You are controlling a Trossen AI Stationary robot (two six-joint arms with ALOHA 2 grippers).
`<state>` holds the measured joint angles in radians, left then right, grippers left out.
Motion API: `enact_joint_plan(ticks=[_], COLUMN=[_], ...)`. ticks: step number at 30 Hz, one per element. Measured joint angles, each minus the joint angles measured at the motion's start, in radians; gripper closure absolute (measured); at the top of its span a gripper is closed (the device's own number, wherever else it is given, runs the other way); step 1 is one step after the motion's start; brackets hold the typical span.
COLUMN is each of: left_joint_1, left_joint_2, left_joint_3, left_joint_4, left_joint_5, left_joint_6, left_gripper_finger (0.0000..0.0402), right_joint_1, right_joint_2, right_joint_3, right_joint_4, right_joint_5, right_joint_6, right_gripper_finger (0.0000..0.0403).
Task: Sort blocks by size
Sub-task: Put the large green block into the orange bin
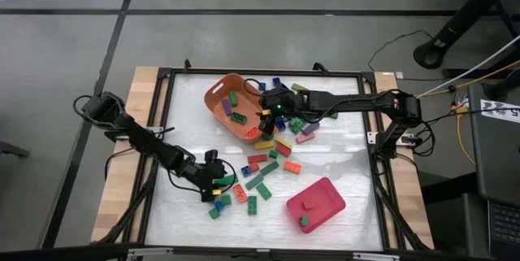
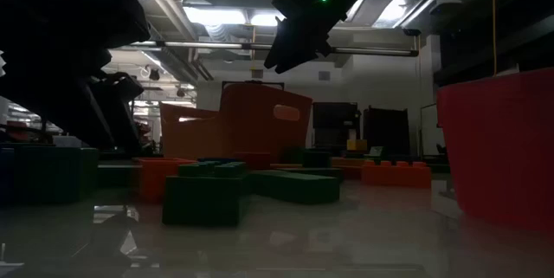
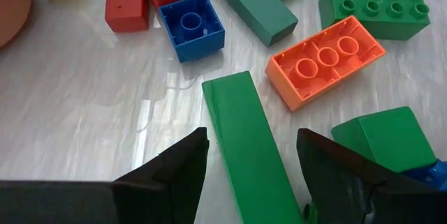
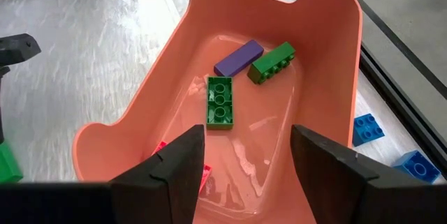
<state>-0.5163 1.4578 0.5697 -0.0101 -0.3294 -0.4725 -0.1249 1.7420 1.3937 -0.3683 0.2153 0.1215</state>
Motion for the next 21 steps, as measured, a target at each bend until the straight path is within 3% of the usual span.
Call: enact_joint_plan(ticks=[21], left_joint_1=[0.038], left_joint_2=[0.0], left_joint_3=[0.0], left_joint_4=[0.029], left_joint_5=[0.016], left_joint_6=[-0.026], left_gripper_finger=[0.0194], right_joint_1=[0.0], right_joint_2=[0.0], right_joint_3=[0.0], right_joint_4=[0.0], right_joint_5=[0.0], right_joint_6=[0.0], right_gripper_finger=[0.0191])
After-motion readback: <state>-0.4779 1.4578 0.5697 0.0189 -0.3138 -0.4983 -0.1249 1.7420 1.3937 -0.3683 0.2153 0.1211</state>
